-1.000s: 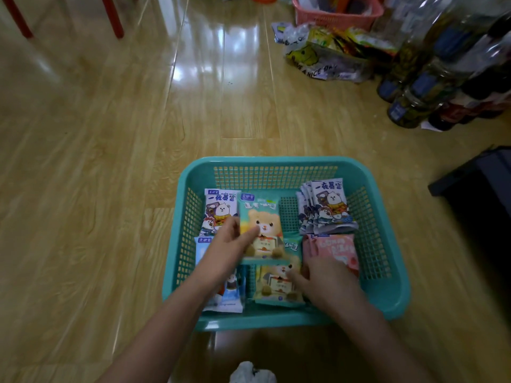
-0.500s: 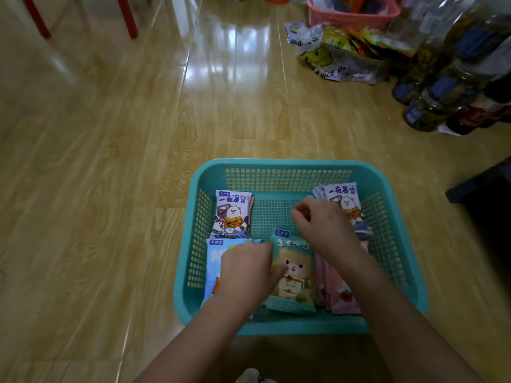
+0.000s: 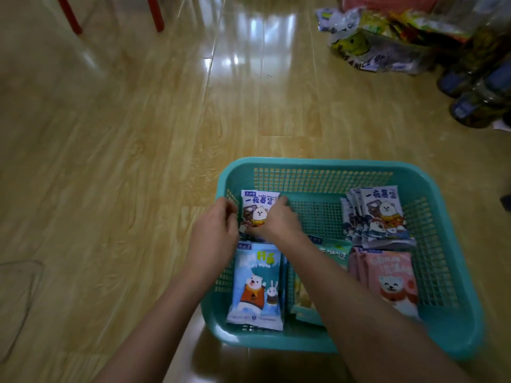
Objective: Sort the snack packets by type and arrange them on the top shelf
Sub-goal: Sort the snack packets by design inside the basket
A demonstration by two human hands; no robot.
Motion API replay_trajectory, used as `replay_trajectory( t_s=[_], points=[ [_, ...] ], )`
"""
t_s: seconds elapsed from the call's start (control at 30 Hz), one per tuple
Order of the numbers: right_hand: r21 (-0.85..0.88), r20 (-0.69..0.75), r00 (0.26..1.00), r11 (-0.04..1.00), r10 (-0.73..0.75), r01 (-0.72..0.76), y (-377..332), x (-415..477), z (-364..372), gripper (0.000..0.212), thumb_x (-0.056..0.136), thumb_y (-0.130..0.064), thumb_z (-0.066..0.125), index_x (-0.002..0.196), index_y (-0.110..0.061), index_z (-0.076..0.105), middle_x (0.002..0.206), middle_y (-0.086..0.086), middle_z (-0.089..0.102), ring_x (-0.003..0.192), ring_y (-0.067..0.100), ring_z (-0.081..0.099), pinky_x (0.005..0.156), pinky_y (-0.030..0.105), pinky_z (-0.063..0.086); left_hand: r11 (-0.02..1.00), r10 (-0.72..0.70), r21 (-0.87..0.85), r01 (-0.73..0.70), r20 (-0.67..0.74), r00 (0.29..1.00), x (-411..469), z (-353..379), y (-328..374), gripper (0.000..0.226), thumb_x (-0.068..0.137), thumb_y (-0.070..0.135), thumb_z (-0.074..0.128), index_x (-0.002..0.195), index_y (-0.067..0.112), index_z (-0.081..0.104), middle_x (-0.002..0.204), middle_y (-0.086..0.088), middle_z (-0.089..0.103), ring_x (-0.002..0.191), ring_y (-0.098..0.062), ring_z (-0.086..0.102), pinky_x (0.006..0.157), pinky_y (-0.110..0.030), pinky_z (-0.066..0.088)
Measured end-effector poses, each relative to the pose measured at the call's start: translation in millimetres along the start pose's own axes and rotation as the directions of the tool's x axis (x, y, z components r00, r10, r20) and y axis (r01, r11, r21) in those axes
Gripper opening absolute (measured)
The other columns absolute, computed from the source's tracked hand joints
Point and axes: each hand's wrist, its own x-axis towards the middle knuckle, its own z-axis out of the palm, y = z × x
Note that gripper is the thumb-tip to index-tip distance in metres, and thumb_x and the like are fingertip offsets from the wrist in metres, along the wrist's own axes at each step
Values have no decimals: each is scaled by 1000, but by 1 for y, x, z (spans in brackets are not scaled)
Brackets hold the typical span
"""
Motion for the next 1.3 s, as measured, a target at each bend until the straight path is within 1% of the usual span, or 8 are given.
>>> replay_trajectory(
  t_s=[0.13, 0.27, 0.5, 0.63, 0.87, 1.0, 1.13, 1.3],
  points=[
    [-41, 0, 1000, 999, -4, 4, 6, 7, 2, 100, 68, -49, 77, 139, 0, 26, 131, 15, 49, 118, 32, 51, 88, 39, 47, 999, -37, -17, 37, -1, 999, 4, 1, 0, 10, 91, 7, 49, 96, 9, 57, 82, -1, 58, 63, -12, 48, 54, -20, 30],
    [-60, -34, 997, 996, -64, 62, 2, 4, -2, 69, 81, -34, 69, 133, -2, 38, 127, 15, 54, 114, 32, 53, 82, 35, 46, 995, -84, -48, 84, 2, 996, 7, 4, 4, 14, 90, 3, 46, 98, 7, 56, 90, -10, 63, 80, -30, 59, 68, -30, 38],
    [194, -229, 951, 948, -207, 253, 29, -21, -75, 39, 89, -37, 56, 111, -6, 49, 109, 13, 61, 99, 30, 58, 79, 38, 45, 991, -121, 78, 107, 205, 971, 20, 25, 8, 25, 97, 15, 43, 114, 1, 53, 115, -20, 63, 104, -35, 59, 83, -38, 44],
    [465, -308, 943, 846, -122, 262, 72, -41, -110, 31, 91, -38, 53, 107, -11, 51, 107, 9, 62, 99, 26, 59, 85, 43, 47, 954, -188, 289, 82, 362, 913, 38, 54, 8, 48, 92, 33, 55, 122, -3, 43, 120, -25, 56, 109, -38, 54, 80, -37, 41],
    [683, -321, 947, 696, 11, 223, 123, -73, -125, 23, 92, -30, 53, 111, -15, 51, 109, 1, 63, 99, 16, 62, 81, 40, 54, 939, -222, 323, 117, 309, 925, 54, 76, 9, 80, 66, 33, 82, 121, -4, 38, 123, -26, 52, 112, -39, 53, 85, -38, 44],
    [659, -381, 924, 708, 21, 255, 146, -86, -126, 20, 92, -29, 53, 108, -17, 53, 104, -3, 65, 98, 13, 62, 83, 33, 50, 949, -271, 248, 194, 333, 903, 60, 81, 6, 78, 60, 32, 86, 116, -4, 47, 115, -19, 60, 106, -33, 59, 83, -36, 48],
    [613, -507, 856, 740, 100, 277, 167, -91, -135, 17, 94, -32, 51, 103, -18, 55, 97, -3, 64, 96, 18, 62, 75, 33, 49, 960, -279, 85, 266, 329, 902, 61, 82, 2, 44, 62, 16, 85, 96, -3, 64, 98, -21, 69, 89, -32, 65, 77, -39, 52],
    [542, -627, 757, 801, 184, 254, 174, -76, -145, 23, 93, -34, 52, 102, -13, 58, 100, 10, 66, 95, 27, 63, 80, 43, 50, 925, -204, -276, 261, 219, 954, 56, 71, 15, 36, 78, 5, 71, 110, 3, 57, 109, -17, 67, 93, -30, 65, 87, -48, 52]
  ],
)
